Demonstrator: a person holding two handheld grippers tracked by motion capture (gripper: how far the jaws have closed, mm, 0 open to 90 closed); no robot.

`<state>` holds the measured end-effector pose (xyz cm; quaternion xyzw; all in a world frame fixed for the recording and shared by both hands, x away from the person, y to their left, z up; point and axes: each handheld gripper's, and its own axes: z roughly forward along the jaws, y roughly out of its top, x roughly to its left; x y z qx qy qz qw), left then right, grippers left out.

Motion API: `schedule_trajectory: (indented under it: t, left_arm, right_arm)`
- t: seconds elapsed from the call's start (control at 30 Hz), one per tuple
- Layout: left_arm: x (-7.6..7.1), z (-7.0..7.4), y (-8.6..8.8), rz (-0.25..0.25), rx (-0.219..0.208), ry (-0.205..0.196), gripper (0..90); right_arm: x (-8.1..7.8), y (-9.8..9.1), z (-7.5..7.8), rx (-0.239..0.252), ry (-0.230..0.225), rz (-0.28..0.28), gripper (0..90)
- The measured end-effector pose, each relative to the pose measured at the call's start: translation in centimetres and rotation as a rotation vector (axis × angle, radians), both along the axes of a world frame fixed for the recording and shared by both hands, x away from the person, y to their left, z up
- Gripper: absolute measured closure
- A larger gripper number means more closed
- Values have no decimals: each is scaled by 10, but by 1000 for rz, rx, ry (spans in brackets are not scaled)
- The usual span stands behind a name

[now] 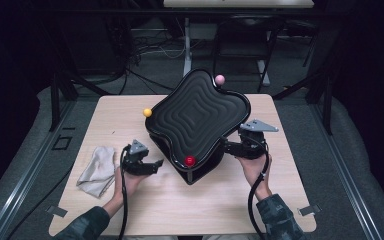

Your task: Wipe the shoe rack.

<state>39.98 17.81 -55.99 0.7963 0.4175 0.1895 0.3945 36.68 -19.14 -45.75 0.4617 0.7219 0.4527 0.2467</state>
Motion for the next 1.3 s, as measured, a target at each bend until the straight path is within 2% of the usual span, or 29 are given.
schedule_trajectory:
  t: [0.03, 0.1, 0.27, 0.33, 0.47, 0.5, 0.57, 0.63, 0.7, 0.73, 0.8, 0.87, 0.93, 1.03, 1.1, 1.3]
  left_arm:
    - [8, 0, 1, 8, 22, -3, 257]
    - [21, -2, 4, 34, -1, 19, 237]
    - [51, -6, 3, 78, 7, 28, 178]
    - [62, -10, 5, 90, 1, 55, 151]
    - [79, -13, 6, 71, 20, 70, 135]
    - [83, -14, 7, 67, 30, 68, 136]
    - [87, -13, 9, 65, 18, 54, 145]
    - [88, -12, 9, 54, 34, 7, 198]
    - [89, -10, 9, 55, 37, -28, 338]
    - [90, -9, 8, 60, 46, -38, 380]
    - [92, -8, 8, 61, 41, -51, 491]
    - [94, -7, 8, 69, 30, -64, 565]
    - [95, -7, 8, 72, 42, -68, 631]
    - [95, -9, 9, 85, 34, -76, 718]
    - [95, -10, 11, 91, 8, -70, 735]
    - [87, -8, 10, 115, 12, -61, 739]
  right_arm:
    - [0, 1, 0, 3, 0, 3, 255]
    - [-1, 2, 0, -6, -4, 1, 251]
    - [0, 2, 0, -3, -4, 7, 254]
    - [0, 2, 0, -3, -4, 8, 254]
    - [-1, 1, 1, -2, -7, 1, 256]
    - [-1, 0, 1, -2, -8, 2, 256]
    - [-1, 0, 1, -2, -10, -2, 256]
    - [-1, 0, 1, -4, -10, -3, 258]
    - [-1, 1, 1, -4, -10, -5, 257]
    - [-1, 1, 1, -3, -12, -7, 257]
    - [-1, 1, 1, -1, -12, -9, 257]
    - [-1, 1, 1, -1, -11, -9, 257]
    - [-1, 1, 1, -2, -11, -9, 257]
    - [-1, 2, 1, -4, -6, -12, 260]
    - [-1, 2, 1, -5, -6, -9, 258]
    - [3, -2, -1, 7, -4, -15, 267]
